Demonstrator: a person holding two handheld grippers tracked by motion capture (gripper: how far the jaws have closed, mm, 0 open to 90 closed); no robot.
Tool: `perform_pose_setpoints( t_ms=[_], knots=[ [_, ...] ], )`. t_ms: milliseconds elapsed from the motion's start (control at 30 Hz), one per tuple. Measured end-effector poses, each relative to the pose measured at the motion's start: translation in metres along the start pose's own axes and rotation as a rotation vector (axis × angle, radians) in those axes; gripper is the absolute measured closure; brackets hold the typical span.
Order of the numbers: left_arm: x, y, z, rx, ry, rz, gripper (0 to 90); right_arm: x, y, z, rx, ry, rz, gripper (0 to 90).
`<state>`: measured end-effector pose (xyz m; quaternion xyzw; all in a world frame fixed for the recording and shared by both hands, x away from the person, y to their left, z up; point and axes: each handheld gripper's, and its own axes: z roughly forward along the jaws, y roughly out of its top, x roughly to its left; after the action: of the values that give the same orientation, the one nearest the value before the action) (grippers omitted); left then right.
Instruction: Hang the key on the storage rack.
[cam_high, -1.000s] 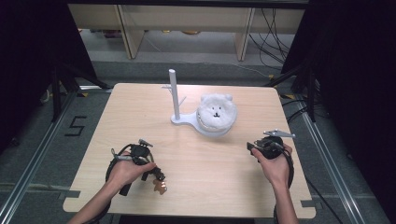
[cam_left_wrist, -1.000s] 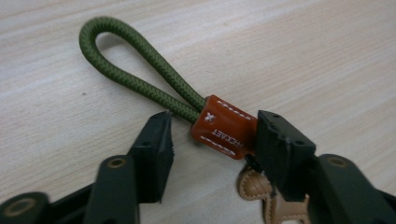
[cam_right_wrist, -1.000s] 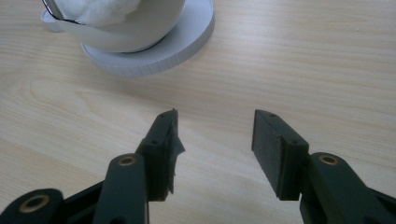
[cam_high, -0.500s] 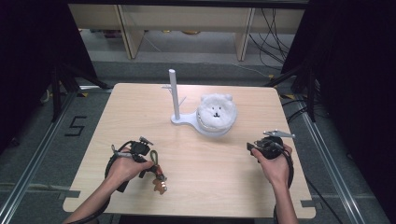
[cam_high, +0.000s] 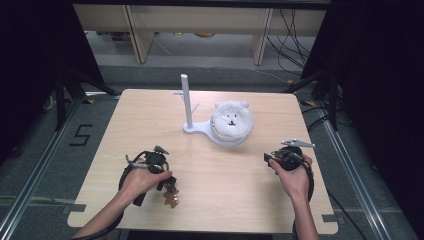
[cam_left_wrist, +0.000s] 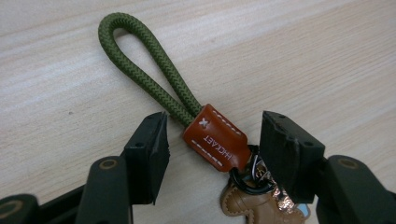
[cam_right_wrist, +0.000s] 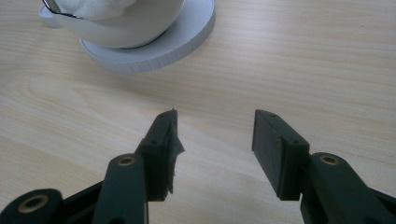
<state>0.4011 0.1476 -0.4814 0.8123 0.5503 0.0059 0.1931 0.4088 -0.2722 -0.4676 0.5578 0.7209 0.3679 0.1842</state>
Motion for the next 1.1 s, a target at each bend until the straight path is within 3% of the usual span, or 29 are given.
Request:
perform_pose_setpoints(
  t_ms=[133, 167, 200, 300, 500, 600, 633, 667, 700, 800, 833, 933, 967, 1100],
  knots=[
    [-0.0027, -0.0006, 0.0026, 0.007, 0.004, -0.017, 42.4, -0.0009, -0.0002, 0.0000, 0.001, -0.015, -0.010, 51.6],
    [-0.0019, -0.0003, 0.0030, 0.011, 0.007, 0.002, 42.9, -0.0006, 0.0001, -0.0014, 0.010, -0.018, -0.012, 51.6],
    [-0.0035, -0.0005, 0.0033, 0.009, 0.008, -0.015, 42.9, -0.0006, 0.0001, -0.0014, 0.010, -0.018, -0.012, 51.6],
    [-0.0034, 0.0002, 0.0035, 0.016, 0.022, 0.004, 45.0, -0.0004, 0.0003, -0.0016, 0.006, -0.021, -0.012, 51.6],
    [-0.0050, 0.0006, 0.0027, 0.035, 0.011, 0.026, 56.9, -0.0004, 0.0003, -0.0024, 0.002, -0.010, 0.000, 51.5],
    [-0.0039, 0.0010, 0.0020, 0.054, 0.005, 0.059, 59.0, 0.0011, -0.0002, -0.0026, -0.001, -0.009, 0.025, 51.5],
    [-0.0031, 0.0013, 0.0010, 0.082, 0.007, 0.094, 61.3, 0.0020, -0.0005, -0.0027, 0.003, -0.007, 0.043, 51.5],
    [-0.0037, 0.0012, 0.0012, 0.084, 0.011, 0.102, 61.8, 0.0019, -0.0005, -0.0028, 0.003, -0.006, 0.044, 51.5],
    [-0.0032, 0.0019, -0.0003, 0.111, 0.015, 0.131, 62.2, -0.0017, -0.0004, -0.0024, -0.005, 0.000, 0.007, 51.5],
    [-0.0039, 0.0025, -0.0010, 0.117, 0.012, 0.152, 63.9, -0.0015, -0.0004, -0.0022, -0.003, -0.004, 0.007, 51.5],
    [-0.0041, 0.0048, -0.0028, 0.130, 0.017, 0.180, 67.9, -0.0011, -0.0002, -0.0020, -0.003, -0.004, 0.010, 51.4],
    [-0.0051, 0.0050, -0.0013, 0.130, 0.025, 0.174, 66.2, -0.0012, -0.0003, -0.0020, -0.004, -0.002, 0.009, 51.4],
    [-0.0053, 0.0051, 0.0005, 0.145, 0.036, 0.168, 59.3, -0.0017, -0.0005, -0.0019, -0.003, -0.005, 0.005, 51.3],
    [-0.0061, 0.0038, 0.0023, 0.133, 0.027, 0.146, 50.8, -0.0020, -0.0005, -0.0030, 0.001, -0.006, 0.002, 51.2]
  ],
)
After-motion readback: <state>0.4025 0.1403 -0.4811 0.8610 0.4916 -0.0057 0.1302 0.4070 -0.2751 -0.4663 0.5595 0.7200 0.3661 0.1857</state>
